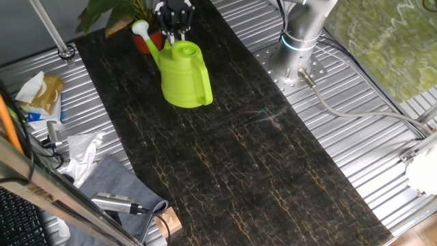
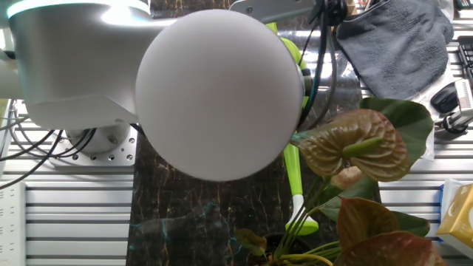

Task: Water the plant

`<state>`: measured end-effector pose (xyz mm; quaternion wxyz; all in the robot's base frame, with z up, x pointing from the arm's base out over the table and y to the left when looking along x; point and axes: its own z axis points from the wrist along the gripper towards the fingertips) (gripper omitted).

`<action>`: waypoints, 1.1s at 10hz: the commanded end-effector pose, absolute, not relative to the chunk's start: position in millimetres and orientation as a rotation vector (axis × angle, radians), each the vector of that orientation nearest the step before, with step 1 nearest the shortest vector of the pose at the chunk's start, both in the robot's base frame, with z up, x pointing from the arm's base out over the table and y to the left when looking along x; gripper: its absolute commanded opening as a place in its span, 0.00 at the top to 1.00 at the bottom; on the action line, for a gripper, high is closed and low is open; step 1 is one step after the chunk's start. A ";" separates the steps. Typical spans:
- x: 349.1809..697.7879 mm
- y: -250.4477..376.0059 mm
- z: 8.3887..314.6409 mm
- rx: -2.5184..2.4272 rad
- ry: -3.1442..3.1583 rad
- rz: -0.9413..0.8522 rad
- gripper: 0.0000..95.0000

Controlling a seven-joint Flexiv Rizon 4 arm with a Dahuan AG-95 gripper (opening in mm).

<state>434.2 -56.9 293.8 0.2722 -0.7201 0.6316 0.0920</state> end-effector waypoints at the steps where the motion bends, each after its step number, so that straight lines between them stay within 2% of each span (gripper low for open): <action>1: 433.6 -56.8 293.9 -1.937 1.697 0.250 1.00; 11: 432.7 -61.5 296.0 -1.930 1.689 0.261 1.00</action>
